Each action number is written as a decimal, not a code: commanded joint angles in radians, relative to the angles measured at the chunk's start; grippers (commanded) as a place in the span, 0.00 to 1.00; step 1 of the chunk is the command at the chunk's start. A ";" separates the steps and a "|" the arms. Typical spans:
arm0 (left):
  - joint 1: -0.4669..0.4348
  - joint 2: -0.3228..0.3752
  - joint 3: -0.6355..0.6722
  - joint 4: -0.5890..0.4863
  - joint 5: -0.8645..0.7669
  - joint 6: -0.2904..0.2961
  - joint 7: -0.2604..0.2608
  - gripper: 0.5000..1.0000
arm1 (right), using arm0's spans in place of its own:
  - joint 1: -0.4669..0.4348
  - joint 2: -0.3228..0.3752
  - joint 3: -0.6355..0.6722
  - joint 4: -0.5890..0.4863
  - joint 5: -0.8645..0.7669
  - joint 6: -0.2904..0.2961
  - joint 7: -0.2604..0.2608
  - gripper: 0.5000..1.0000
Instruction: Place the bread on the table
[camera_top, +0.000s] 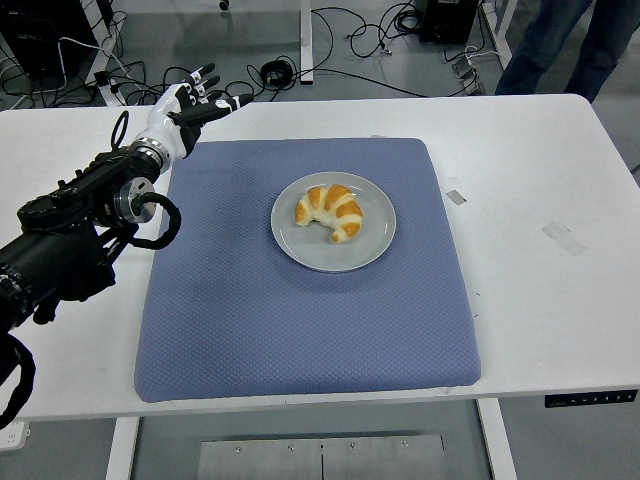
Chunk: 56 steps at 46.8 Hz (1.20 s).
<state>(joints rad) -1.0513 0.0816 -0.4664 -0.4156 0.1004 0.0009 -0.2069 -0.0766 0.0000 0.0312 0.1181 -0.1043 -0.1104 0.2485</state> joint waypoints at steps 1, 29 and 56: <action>0.001 0.004 -0.001 0.000 -0.008 -0.001 0.001 0.96 | 0.000 0.000 -0.001 0.000 0.000 0.000 0.000 1.00; -0.015 -0.019 0.000 -0.012 -0.002 0.005 0.000 0.96 | 0.000 0.000 -0.001 0.000 0.000 0.000 0.000 1.00; -0.035 0.029 0.140 -0.164 0.087 0.074 0.003 0.96 | 0.000 0.000 0.001 0.000 0.000 0.000 0.000 1.00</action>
<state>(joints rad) -1.0818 0.0819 -0.3287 -0.5224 0.1579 0.0550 -0.2037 -0.0768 0.0000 0.0307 0.1181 -0.1043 -0.1104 0.2484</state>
